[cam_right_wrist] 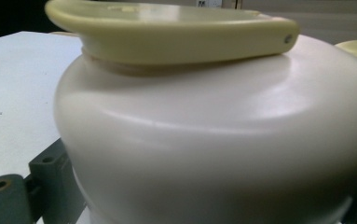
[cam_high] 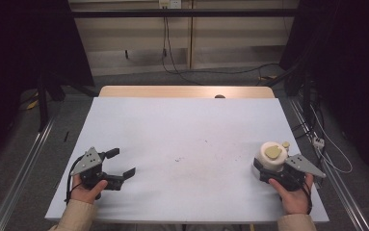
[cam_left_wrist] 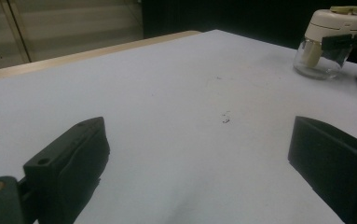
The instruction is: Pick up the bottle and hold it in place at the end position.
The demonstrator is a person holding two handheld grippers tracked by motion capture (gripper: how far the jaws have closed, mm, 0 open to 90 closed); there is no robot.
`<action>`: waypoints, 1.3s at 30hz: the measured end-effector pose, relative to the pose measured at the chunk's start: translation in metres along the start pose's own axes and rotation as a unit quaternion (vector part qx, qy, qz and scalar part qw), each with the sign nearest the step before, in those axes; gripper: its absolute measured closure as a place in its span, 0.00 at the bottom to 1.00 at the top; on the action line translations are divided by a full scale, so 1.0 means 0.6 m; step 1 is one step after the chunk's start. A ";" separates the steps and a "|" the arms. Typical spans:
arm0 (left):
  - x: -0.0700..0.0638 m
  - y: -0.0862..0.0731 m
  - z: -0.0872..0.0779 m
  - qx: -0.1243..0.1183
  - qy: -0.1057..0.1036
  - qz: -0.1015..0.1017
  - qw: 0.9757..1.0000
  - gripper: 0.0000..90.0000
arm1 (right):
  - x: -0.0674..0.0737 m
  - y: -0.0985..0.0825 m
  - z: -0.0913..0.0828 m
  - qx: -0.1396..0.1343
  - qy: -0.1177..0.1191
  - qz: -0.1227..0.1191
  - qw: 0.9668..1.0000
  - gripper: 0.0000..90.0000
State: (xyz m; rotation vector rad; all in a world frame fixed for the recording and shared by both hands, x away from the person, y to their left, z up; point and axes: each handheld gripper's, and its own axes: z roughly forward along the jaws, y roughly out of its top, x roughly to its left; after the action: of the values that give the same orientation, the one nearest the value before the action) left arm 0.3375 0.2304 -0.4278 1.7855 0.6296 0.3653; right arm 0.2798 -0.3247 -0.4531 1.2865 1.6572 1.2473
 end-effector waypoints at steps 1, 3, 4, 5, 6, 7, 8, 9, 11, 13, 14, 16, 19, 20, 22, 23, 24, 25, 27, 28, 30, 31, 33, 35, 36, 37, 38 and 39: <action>0.000 0.000 0.000 0.000 0.000 0.000 1.000 0.05 | 0.000 0.000 0.000 0.000 -0.001 0.002 1.000 0.07; 0.000 0.000 0.000 0.000 0.000 0.000 1.000 0.05 | 0.001 0.001 -0.001 -0.002 -0.002 0.008 1.000 0.07; 0.000 0.000 0.000 -0.001 0.000 0.000 1.000 0.05 | 0.002 0.001 -0.001 -0.003 -0.003 0.011 1.000 0.07; 0.000 0.000 0.000 -0.001 0.000 0.000 1.000 0.05 | 0.002 0.002 -0.002 -0.007 -0.002 0.016 1.000 0.08; 0.000 0.000 0.000 -0.001 0.001 0.001 1.000 0.05 | 0.003 0.003 -0.002 -0.008 -0.001 0.016 1.000 0.08; -0.001 0.001 0.000 -0.002 0.001 0.000 1.000 0.05 | 0.005 0.005 -0.002 -0.008 0.000 0.015 1.000 0.08; -0.001 0.001 0.000 -0.003 0.001 0.000 1.000 0.05 | 0.008 0.006 -0.002 -0.007 0.002 0.011 1.000 0.08; -0.001 0.001 0.000 -0.003 0.001 0.001 1.000 0.05 | 0.012 0.008 -0.001 -0.006 0.003 0.005 1.000 0.08; -0.002 0.001 0.000 -0.003 0.001 0.000 1.000 0.05 | 0.019 0.012 0.001 -0.007 0.007 -0.004 1.000 0.08; -0.001 0.001 0.000 -0.003 0.001 0.000 1.000 0.05 | 0.024 0.016 0.002 -0.012 0.013 -0.003 1.000 0.08; -0.001 0.001 0.000 -0.003 0.001 0.000 1.000 0.05 | 0.027 0.018 0.004 -0.015 0.014 -0.002 1.000 0.08; -0.001 0.001 0.000 -0.003 0.001 0.000 1.000 0.05 | 0.033 0.022 0.007 -0.019 0.017 -0.004 1.000 0.08; -0.001 0.001 0.000 -0.003 0.000 0.000 1.000 0.05 | 0.040 0.026 0.012 -0.021 0.024 -0.002 0.999 0.08; -0.001 0.001 0.000 -0.003 0.000 0.000 1.000 0.05 | 0.042 0.027 0.015 -0.022 0.025 -0.002 0.999 0.08; -0.001 0.001 0.000 -0.003 0.000 0.000 1.000 0.05 | 0.046 0.030 0.019 -0.023 0.028 -0.002 0.999 0.08; -0.001 0.001 0.000 -0.003 0.000 0.000 1.000 0.05 | 0.048 0.031 0.021 -0.024 0.029 -0.001 0.999 0.08; -0.001 0.001 0.000 -0.003 0.000 0.000 1.000 0.05 | 0.050 0.033 0.022 -0.024 0.031 -0.001 0.999 0.08; -0.001 0.001 0.000 -0.003 0.000 0.000 1.000 0.05 | 0.052 0.034 0.024 -0.024 0.032 0.000 0.999 0.08; -0.001 0.001 0.000 -0.003 -0.001 0.000 1.000 0.05 | 0.057 0.036 0.028 -0.026 0.033 -0.005 0.999 0.08; -0.001 0.001 0.000 -0.003 -0.001 0.000 1.000 0.05 | 0.059 0.038 0.030 -0.026 0.033 -0.007 0.999 0.08; -0.001 0.001 0.000 -0.003 -0.001 0.000 1.000 0.05 | 0.063 0.040 0.033 -0.029 0.035 -0.006 0.999 0.08; -0.001 0.001 0.000 -0.003 -0.001 -0.001 1.000 0.05 | 0.064 0.042 0.035 -0.030 0.036 -0.007 0.999 0.08; -0.001 0.001 0.000 -0.004 -0.002 -0.002 1.000 0.05 | 0.069 0.045 0.037 -0.031 0.038 -0.005 0.999 0.08; -0.001 0.001 0.000 -0.006 -0.003 -0.004 1.000 0.05 | 0.073 0.047 0.040 -0.033 0.040 -0.007 0.999 0.08; -0.001 0.001 0.000 -0.007 -0.003 -0.005 1.000 0.05 | 0.075 0.049 0.042 -0.032 0.041 -0.007 0.999 0.08; 0.000 0.001 -0.001 -0.008 -0.004 -0.005 1.000 0.05 | 0.077 0.050 0.043 -0.032 0.043 -0.008 0.999 0.08; 0.000 0.001 -0.001 -0.008 -0.003 -0.006 1.000 0.05 | 0.079 0.051 0.045 -0.032 0.043 -0.010 0.998 0.08; 0.000 0.001 -0.001 -0.009 -0.003 -0.006 1.000 0.05 | 0.081 0.052 0.047 -0.031 0.044 -0.010 0.998 0.08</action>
State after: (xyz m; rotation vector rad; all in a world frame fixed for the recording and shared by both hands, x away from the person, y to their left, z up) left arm 0.3373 0.2310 -0.4272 1.7648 0.6311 0.3558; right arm 0.3015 -0.2686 -0.4301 1.1896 1.6764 1.3497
